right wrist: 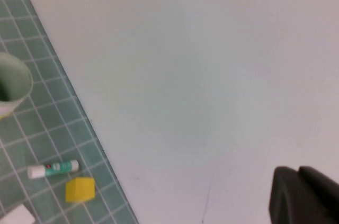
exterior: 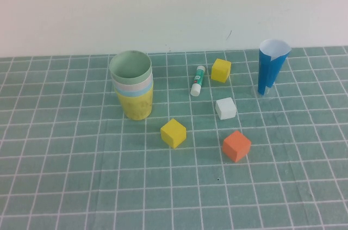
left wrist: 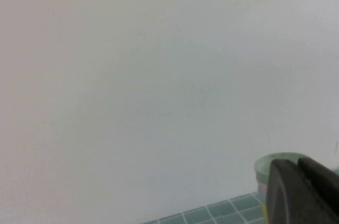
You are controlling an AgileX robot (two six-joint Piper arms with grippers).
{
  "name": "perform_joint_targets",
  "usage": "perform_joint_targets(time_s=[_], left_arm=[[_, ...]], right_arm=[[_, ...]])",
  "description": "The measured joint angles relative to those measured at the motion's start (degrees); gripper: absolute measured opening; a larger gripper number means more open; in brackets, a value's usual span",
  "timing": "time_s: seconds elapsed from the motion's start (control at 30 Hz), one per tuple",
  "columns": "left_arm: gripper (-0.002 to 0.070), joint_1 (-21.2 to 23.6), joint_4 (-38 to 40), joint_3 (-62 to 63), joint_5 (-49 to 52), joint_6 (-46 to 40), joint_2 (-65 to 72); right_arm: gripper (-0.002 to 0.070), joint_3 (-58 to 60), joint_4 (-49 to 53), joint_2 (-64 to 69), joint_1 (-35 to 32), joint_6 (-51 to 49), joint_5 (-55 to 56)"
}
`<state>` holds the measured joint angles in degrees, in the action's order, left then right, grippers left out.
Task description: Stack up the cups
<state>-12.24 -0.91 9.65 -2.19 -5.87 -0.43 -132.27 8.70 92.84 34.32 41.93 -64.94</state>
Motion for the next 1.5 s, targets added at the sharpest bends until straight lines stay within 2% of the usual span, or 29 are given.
perform_joint_targets(time_s=[0.23,0.57,0.83,1.07,1.2,1.33,1.5], left_arm=[[-0.0001,0.0,0.1,-0.6,-0.5,5.3,-0.4],[-0.0001,0.0,-3.1,-3.5,-4.8,6.3,-0.4],[-0.0001,0.0,-4.8,-3.5,-4.9,5.9,-0.4],[-0.0001,0.0,-5.6,-3.5,0.6,4.6,-0.4],[-0.0001,0.0,-5.6,-3.5,4.8,4.6,-0.4],[-0.0001,0.0,-5.6,-3.8,6.4,4.6,-0.4],[-0.0001,0.0,-5.6,-3.9,7.3,4.6,-0.4]], right_arm=[[0.0001,15.5,1.7,-8.8,0.0,-1.4,0.9],[0.0001,48.7,-4.9,-25.9,0.0,-3.8,23.8],[0.0000,73.2,-4.0,-42.4,0.0,-9.1,31.4],[0.0000,93.8,4.1,-57.8,0.0,-21.6,33.1],[0.0000,102.6,12.1,-66.3,0.0,-32.5,32.4],[0.0000,108.1,15.5,-73.0,0.0,-41.6,29.1],[0.0000,110.9,15.8,-76.4,0.0,-43.7,27.1]])
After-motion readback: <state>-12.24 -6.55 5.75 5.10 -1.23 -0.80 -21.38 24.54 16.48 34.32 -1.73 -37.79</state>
